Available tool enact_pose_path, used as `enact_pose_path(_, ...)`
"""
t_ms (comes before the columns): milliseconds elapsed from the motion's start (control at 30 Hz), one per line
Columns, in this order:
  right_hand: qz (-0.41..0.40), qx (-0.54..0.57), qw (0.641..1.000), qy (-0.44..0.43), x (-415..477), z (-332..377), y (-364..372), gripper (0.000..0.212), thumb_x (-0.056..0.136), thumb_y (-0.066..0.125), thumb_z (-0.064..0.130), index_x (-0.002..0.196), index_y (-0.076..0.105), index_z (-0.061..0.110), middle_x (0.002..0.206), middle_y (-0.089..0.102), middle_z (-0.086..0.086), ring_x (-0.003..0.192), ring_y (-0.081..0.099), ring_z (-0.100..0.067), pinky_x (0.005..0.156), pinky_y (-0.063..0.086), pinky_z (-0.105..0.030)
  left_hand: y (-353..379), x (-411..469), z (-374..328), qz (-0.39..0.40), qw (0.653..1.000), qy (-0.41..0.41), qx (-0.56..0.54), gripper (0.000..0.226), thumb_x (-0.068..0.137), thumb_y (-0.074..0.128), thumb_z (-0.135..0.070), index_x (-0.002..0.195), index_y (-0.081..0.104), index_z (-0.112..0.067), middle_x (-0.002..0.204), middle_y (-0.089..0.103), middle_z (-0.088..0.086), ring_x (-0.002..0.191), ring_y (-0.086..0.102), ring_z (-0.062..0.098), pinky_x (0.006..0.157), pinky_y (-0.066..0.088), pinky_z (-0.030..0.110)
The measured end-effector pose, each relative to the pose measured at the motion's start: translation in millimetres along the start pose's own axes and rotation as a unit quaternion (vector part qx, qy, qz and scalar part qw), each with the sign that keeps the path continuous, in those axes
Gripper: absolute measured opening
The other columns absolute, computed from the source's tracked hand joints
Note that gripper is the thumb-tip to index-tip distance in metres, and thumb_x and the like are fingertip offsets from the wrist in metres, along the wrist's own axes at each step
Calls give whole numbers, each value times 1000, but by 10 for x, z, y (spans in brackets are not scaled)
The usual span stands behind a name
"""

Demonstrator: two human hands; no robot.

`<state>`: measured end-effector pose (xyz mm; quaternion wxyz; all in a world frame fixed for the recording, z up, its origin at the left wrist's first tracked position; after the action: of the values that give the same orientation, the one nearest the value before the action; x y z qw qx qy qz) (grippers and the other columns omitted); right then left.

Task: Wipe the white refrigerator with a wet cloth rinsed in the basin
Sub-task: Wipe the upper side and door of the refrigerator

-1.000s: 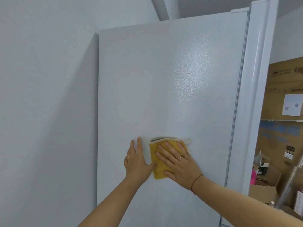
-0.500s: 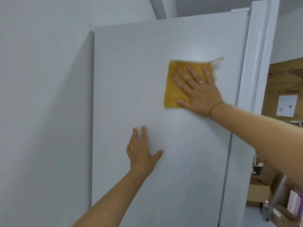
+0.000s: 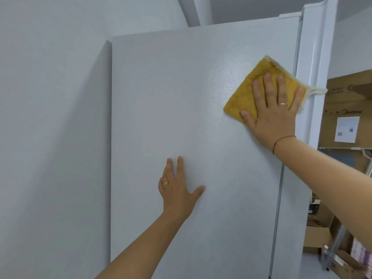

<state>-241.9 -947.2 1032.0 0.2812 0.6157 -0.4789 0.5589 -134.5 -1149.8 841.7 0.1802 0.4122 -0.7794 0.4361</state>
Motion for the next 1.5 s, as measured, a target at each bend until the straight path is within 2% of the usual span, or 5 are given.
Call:
enact_pose_path(600, -9, -31, 999, -43, -1703, 304, 246, 70, 93, 35, 59, 147, 35, 15, 156, 25, -10, 143, 20, -36, 109, 13, -70, 402, -178, -141, -49, 997, 51, -20, 97, 86, 58, -56, 147, -14, -34, 159, -19, 1, 146, -15, 17, 116, -7, 39)
enact_pose_path(867, 26, -24, 997, -74, -2354, 469, 361, 69, 91, 37, 59, 147, 32, 19, 155, 25, -7, 143, 21, -35, 109, 13, -69, 605, -315, -6, -60, 997, 57, -9, 96, 86, 57, -56, 151, -10, -33, 159, -17, -2, 147, -11, 18, 117, -5, 40)
enact_pose_path(1067, 69, -28, 988, -133, -2926, 559, 464, 68, 90, 40, 58, 147, 29, 23, 159, 17, -2, 148, 7, -28, 112, 9, -65, 717, -438, 51, -67, 996, 51, -6, 92, 87, 60, -51, 151, -4, -33, 160, -11, 2, 148, -5, 21, 117, -1, 43)
enact_pose_path(1333, 100, -27, 970, -218, -3691, 685, 555, 63, 89, 42, 51, 147, 32, 28, 157, 20, 5, 148, 7, -22, 117, 3, -56, 891, -686, 138, -54, 998, 25, 11, 92, 87, 60, -49, 151, -4, -32, 160, -8, 6, 148, -3, 22, 117, 3, 45)
enact_pose_path(1500, 92, -29, 956, -278, -3942, 736, 603, 60, 87, 46, 40, 145, 36, 26, 154, 29, 7, 146, 15, -21, 117, 7, -54, 999, -871, 184, -57, 998, 0, 20, 91, 88, 61, -48, 150, -4, -35, 160, 1, 12, 146, 4, 24, 115, 10, 46)
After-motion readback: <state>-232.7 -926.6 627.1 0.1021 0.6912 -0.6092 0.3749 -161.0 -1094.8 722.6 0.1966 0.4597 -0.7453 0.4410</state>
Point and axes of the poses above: each hand's wrist, its own x-axis towards the middle knuckle, its own y-axis out of the palm, z = x × y, the point moved 4 cm from there along x, towards the middle knuckle
